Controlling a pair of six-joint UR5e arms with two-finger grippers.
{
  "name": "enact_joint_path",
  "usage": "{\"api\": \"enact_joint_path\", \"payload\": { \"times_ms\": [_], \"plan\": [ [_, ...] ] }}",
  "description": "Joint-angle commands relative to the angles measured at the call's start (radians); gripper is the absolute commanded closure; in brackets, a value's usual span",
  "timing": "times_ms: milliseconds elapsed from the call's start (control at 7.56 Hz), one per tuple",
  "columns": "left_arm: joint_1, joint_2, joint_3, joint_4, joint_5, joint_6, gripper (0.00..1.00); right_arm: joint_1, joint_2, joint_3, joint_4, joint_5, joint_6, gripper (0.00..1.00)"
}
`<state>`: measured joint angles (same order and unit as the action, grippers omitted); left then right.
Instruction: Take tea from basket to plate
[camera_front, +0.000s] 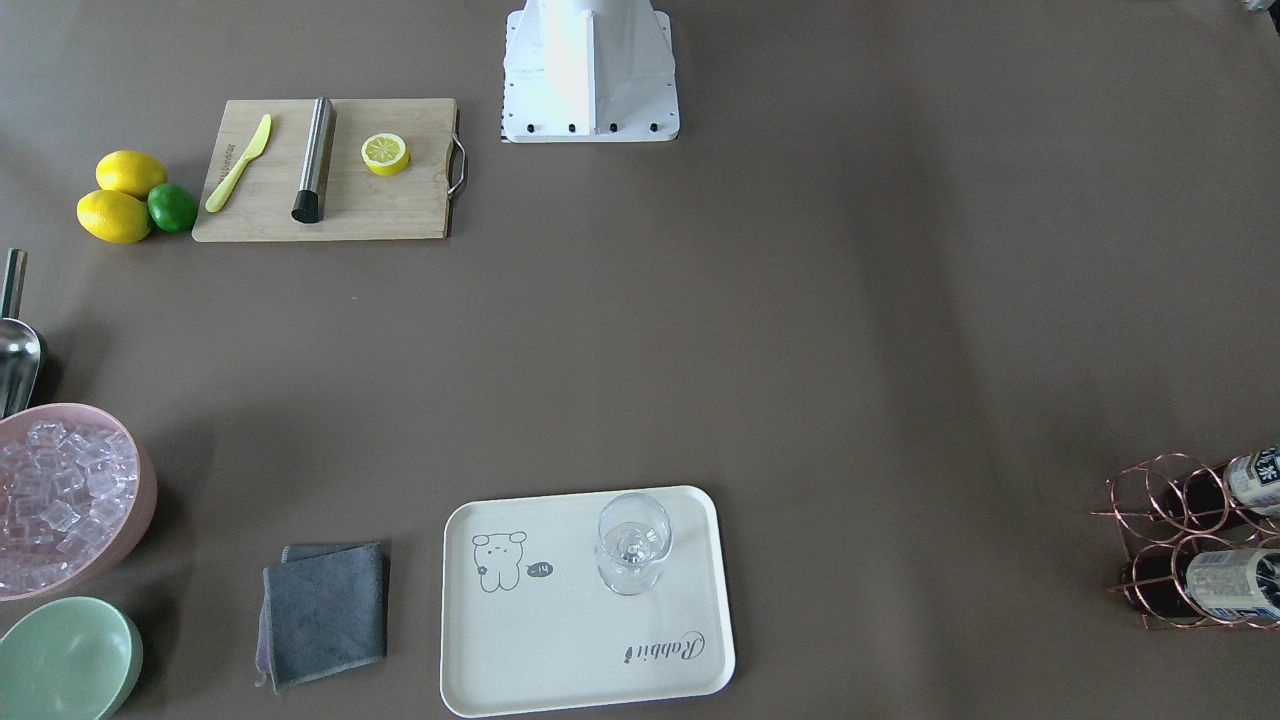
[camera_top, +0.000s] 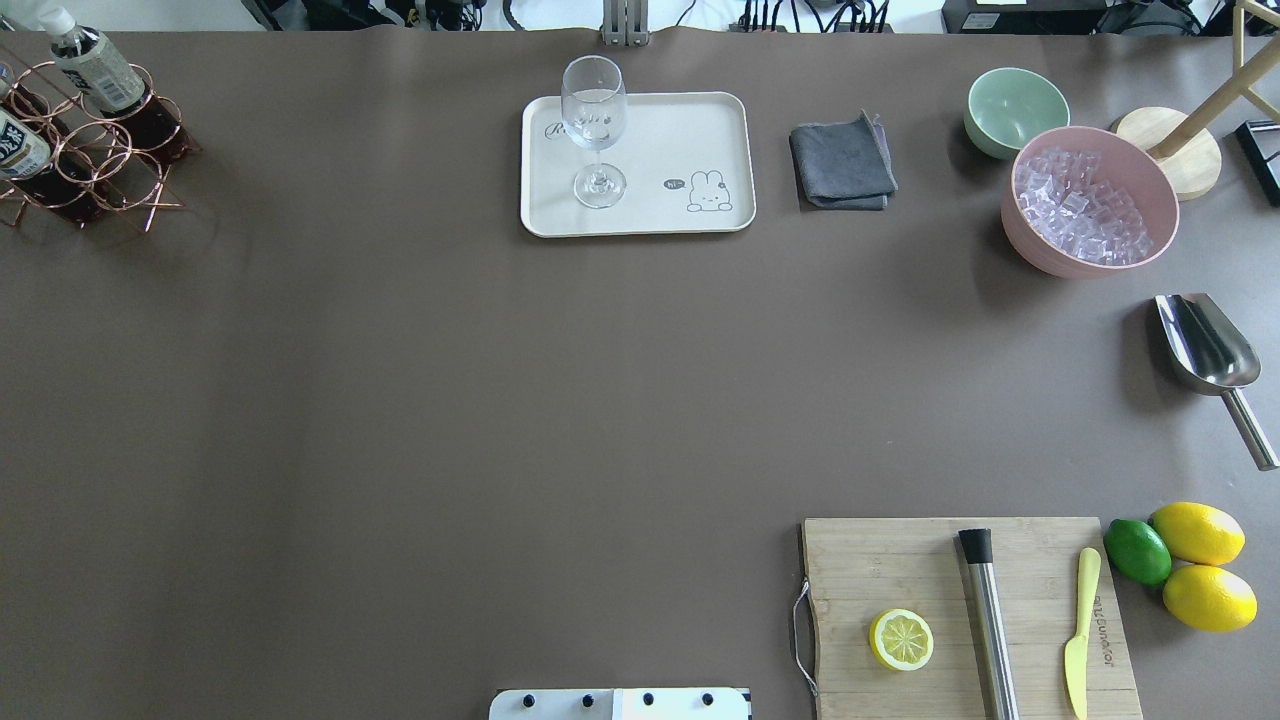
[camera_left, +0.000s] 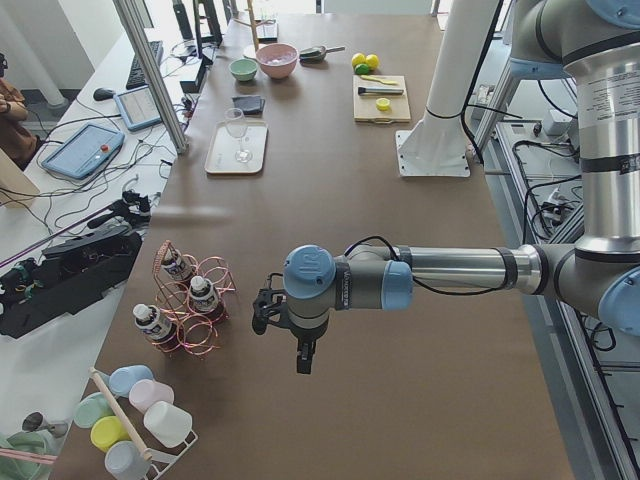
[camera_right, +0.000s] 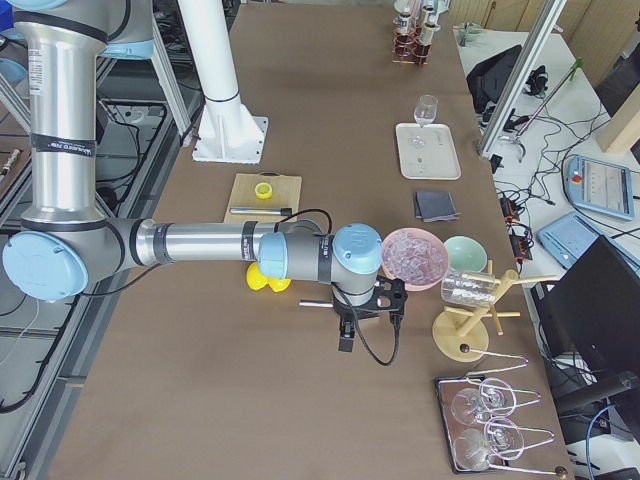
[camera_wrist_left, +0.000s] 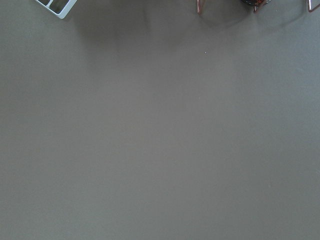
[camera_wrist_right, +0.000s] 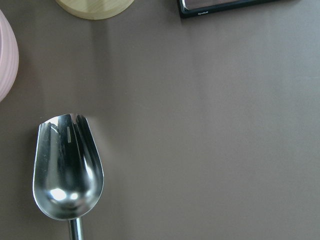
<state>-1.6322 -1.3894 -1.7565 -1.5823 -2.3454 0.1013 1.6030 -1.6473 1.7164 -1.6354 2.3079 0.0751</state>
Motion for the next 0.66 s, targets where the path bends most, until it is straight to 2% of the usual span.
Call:
{"api": "enact_joint_path", "payload": {
  "times_ms": [0, 529],
  "plan": [
    [0.0, 0.001, 0.0, 0.001, 0.001, -0.002, 0.02, 0.0, 0.001, 0.002, 0.0, 0.002, 0.002, 0.0],
    [-0.003, 0.009, -0.018, 0.002, 0.003, -0.002, 0.02, 0.0, 0.0, -0.001, 0.0, -0.001, -0.003, 0.0]
  ]
}}
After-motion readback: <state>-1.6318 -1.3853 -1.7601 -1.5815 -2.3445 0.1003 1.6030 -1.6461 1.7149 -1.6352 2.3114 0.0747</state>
